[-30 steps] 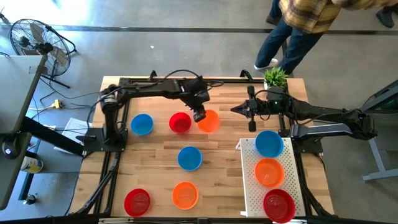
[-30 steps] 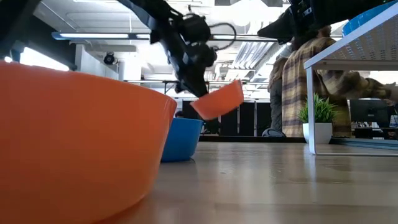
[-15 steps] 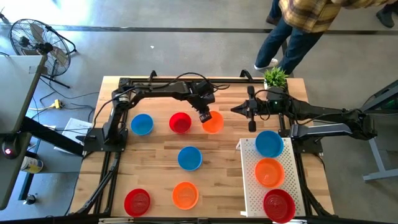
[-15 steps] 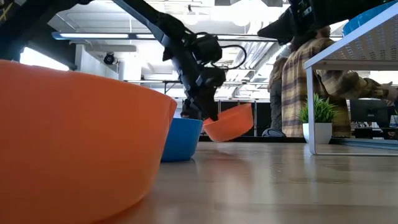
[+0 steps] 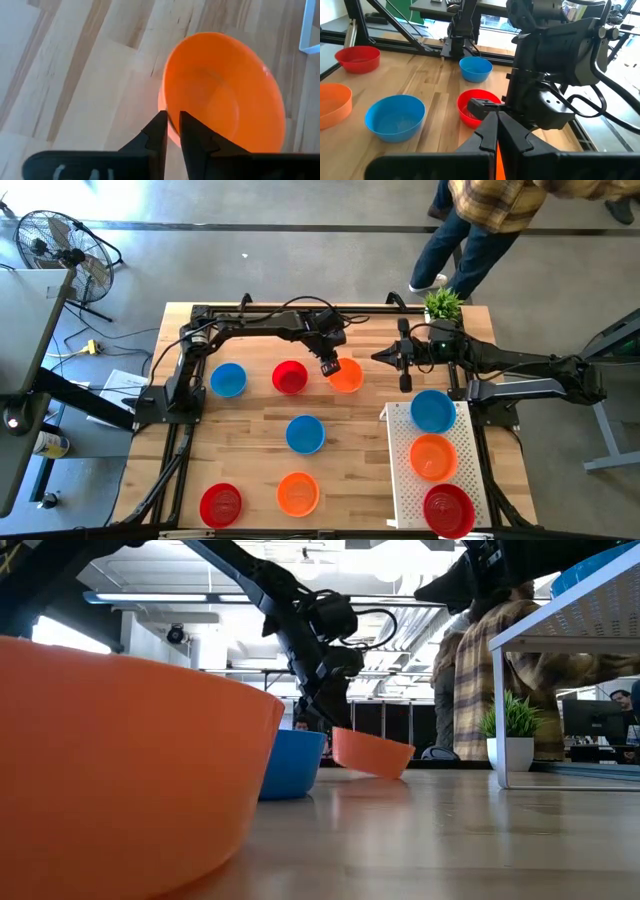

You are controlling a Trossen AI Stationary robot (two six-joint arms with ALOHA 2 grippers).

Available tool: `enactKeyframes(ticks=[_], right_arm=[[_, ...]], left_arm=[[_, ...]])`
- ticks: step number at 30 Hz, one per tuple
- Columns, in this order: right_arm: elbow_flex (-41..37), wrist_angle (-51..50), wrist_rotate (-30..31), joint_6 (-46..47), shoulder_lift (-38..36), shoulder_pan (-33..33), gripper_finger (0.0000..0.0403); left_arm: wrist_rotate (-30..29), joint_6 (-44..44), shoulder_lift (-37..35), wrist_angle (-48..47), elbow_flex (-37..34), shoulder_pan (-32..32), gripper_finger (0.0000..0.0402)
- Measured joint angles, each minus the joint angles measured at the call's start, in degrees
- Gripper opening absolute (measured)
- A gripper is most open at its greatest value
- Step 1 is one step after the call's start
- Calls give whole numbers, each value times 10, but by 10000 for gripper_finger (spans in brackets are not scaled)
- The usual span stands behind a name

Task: Pick & Place Mini bowls
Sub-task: Stack the orange bowl on top of the other orange bowl on the shelf

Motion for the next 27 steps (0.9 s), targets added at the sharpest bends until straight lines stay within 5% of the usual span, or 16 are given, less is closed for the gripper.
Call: enactKeyframes(ticks=[12, 20, 27], right_arm=[[1, -2, 2, 5, 0, 0, 0], [1, -4, 42, 5, 0, 0, 0], [1, -19, 51, 34, 0, 0, 0]], left_arm=[[-2, 57, -10, 9, -1, 0, 51], [-25, 77, -76, 54, -5, 0, 5], [-16, 48, -162, 241, -155, 0, 2]])
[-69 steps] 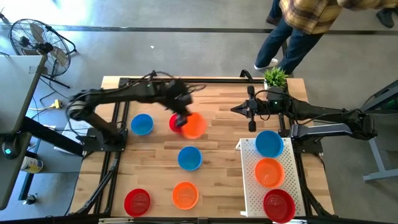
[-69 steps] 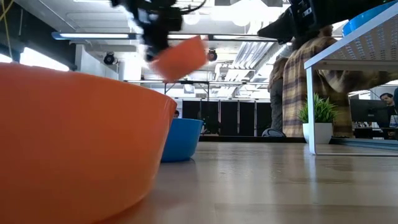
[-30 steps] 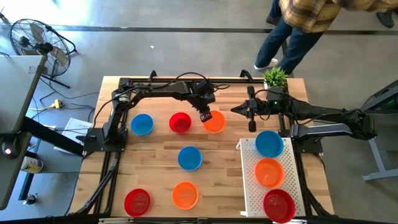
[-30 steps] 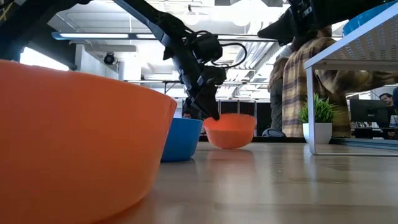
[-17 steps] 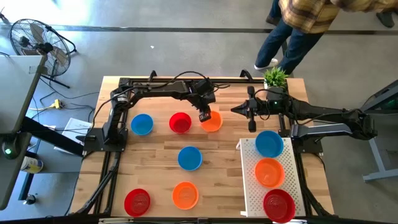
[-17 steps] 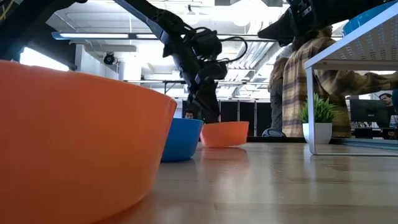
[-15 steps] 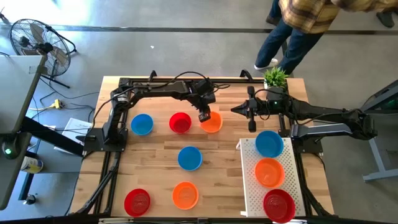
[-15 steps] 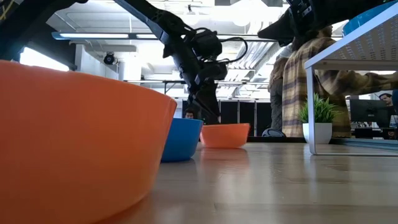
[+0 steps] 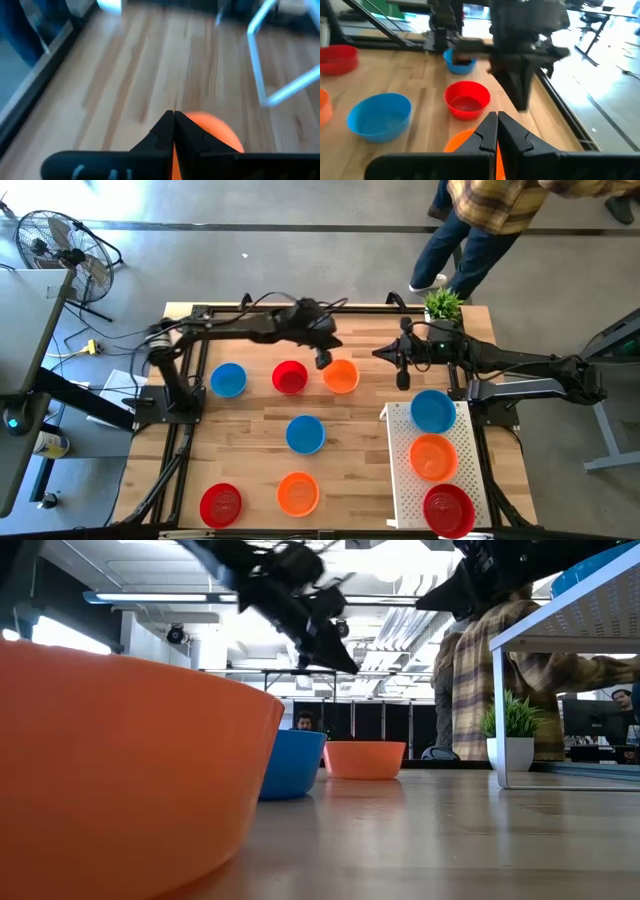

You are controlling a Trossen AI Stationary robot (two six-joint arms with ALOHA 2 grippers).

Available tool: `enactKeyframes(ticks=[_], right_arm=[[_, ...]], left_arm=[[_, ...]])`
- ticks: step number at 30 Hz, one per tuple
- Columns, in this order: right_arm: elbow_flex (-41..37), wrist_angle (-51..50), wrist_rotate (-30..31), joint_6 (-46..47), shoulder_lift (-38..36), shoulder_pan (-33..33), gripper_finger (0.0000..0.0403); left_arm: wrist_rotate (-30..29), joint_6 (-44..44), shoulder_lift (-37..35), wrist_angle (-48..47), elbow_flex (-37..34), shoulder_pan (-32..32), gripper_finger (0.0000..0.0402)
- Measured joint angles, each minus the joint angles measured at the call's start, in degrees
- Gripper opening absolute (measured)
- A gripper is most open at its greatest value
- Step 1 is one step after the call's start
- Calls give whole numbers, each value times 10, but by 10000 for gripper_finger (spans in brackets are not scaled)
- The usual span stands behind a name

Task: Pick & Place Mini bowls
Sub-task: Stack the orange bowl on top of the other orange bowl on the shelf

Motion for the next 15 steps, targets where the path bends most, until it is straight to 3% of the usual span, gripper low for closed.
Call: enactKeyframes(ticks=[7, 11, 15], right_arm=[[4, -33, 51, 16, 7, 1, 0], [48, -98, 52, 37, 46, 1, 2], [112, -175, 69, 59, 109, 1, 16]], left_arm=[[-10, -55, -137, 239, -240, -16, 1], [-44, -62, -222, 332, -351, -35, 0], [-103, -73, -292, 365, -433, -56, 0]])
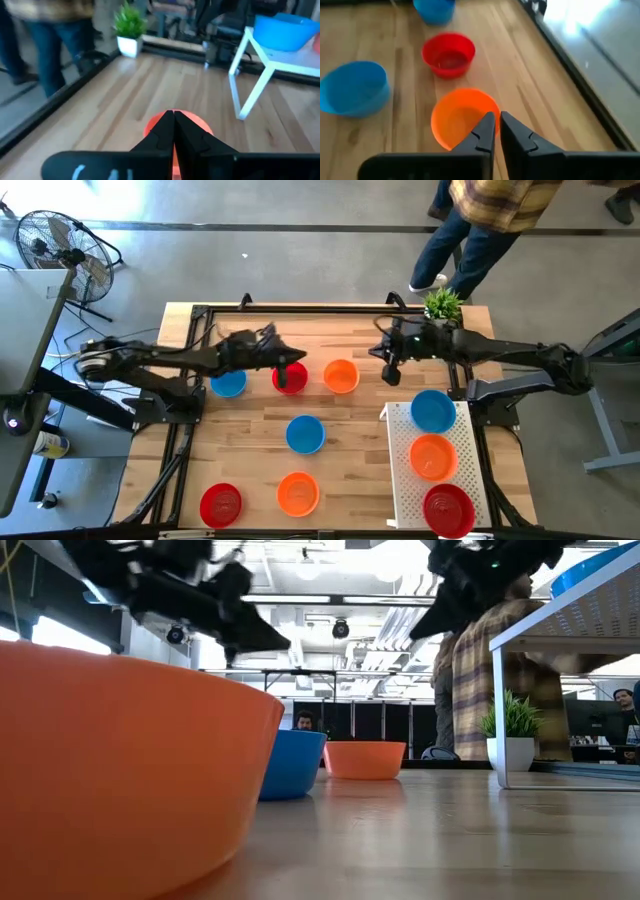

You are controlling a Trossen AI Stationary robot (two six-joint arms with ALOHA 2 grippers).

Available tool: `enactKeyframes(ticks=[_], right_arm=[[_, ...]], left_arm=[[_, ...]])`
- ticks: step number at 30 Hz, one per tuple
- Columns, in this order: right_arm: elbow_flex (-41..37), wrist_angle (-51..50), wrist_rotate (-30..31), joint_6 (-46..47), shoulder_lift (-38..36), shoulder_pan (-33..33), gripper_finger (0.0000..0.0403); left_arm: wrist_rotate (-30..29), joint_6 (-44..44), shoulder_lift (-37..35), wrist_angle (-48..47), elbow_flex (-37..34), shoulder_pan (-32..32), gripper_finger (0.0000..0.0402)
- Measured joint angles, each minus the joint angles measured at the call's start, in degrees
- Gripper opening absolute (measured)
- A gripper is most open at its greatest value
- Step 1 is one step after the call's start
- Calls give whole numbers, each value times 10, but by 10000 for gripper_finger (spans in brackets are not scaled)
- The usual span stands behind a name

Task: Pick & Place Mini bowls
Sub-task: Stack the orange bowl on top of the other orange bowl on the shelf

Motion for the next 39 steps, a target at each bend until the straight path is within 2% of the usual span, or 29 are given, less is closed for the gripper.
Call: enactKeyframes(ticks=[4, 8, 15, 23, 27, 36, 39], right_arm=[[58, -64, 2, 7, 66, 0, 44], [104, -107, 2, 12, 122, 0, 80], [183, -187, 51, 71, 200, 0, 130], [228, -194, 18, 148, 294, 2, 142], [242, -194, 32, 167, 330, 5, 148], [256, -171, 34, 208, 410, -20, 189], [256, -167, 57, 210, 435, -26, 189]], left_arm=[[-44, -1, -52, 45, -66, -13, 0], [-44, -8, -79, 122, -124, -11, 0], [-43, -11, -92, 188, -192, -11, 0], [-38, -13, -92, 207, -197, -11, 0], [-37, -15, -91, 203, -197, -11, 0], [-29, -15, -91, 202, -197, -11, 0], [-26, -15, -91, 202, -197, -11, 0]])
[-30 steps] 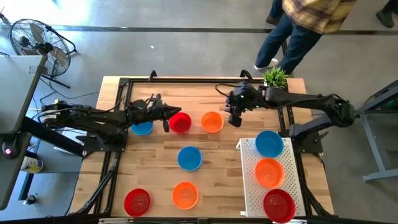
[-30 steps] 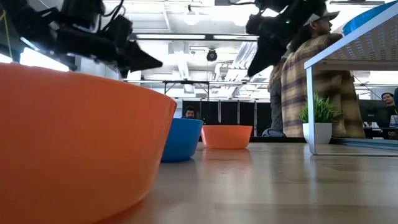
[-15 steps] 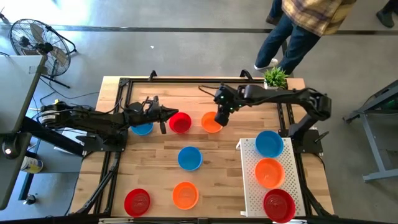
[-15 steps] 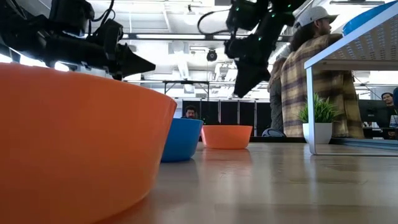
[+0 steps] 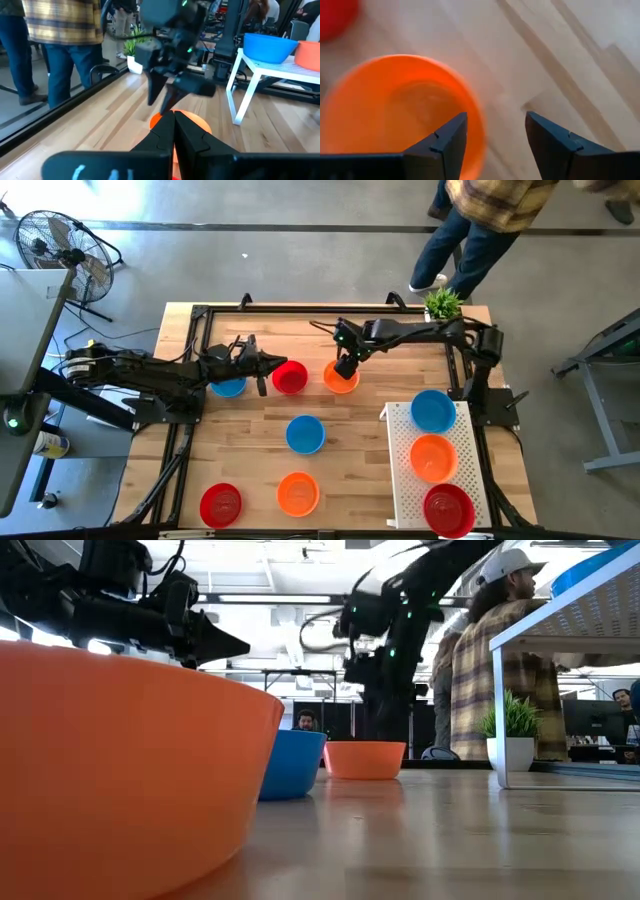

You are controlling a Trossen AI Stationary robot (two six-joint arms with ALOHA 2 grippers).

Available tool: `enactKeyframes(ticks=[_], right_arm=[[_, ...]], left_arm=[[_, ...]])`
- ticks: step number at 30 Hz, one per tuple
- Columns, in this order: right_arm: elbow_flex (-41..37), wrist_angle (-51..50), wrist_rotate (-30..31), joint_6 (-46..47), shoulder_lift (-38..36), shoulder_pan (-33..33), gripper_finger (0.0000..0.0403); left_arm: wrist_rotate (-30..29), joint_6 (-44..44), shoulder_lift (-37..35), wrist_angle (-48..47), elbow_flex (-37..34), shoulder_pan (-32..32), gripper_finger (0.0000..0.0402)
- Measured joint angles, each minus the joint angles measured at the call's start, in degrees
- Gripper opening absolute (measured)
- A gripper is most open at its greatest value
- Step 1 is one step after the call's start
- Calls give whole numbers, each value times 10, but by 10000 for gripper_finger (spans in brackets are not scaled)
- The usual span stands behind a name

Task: Pick & Place Mini bowls
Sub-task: Stack the orange bowl on top of the other orange bowl on the shelf

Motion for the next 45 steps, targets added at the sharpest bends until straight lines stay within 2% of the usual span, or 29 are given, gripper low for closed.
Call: enactKeyframes(ticks=[3, 8, 11, 15, 20, 22, 27, 33, 37, 40, 45], right_arm=[[0, 3, 3, 1, 15, -7, 186], [0, 9, -49, 2, 31, -12, 177], [0, 12, -67, 11, 35, -12, 157], [-3, 16, -86, 13, 35, -12, 110], [-3, 16, -124, -6, 35, -12, 26], [-3, 16, -138, -12, 35, -12, 7], [-3, -4, -188, -9, 11, -12, 9], [-3, -61, -229, 0, -71, -11, 3], [-2, -62, -209, 8, -109, -4, 4], [-2, -52, -168, 9, -101, 8, 30], [-2, -25, -168, 1, -61, 13, 104]], left_arm=[[1, -4, 0, 0, 0, 0, 0], [1, -4, 0, 0, 0, 0, 0], [1, -4, 0, 0, 0, 0, 0], [1, -4, 0, 0, 0, 0, 0], [4, -4, 0, 0, 0, 0, 0], [4, -4, 0, 0, 0, 0, 0], [4, -5, 0, 0, 0, 0, 0], [6, -5, 0, 0, 0, 0, 0], [6, -5, 0, 0, 0, 0, 0], [6, -5, 0, 0, 0, 0, 0], [11, -7, 0, 1, 0, 0, 0]])
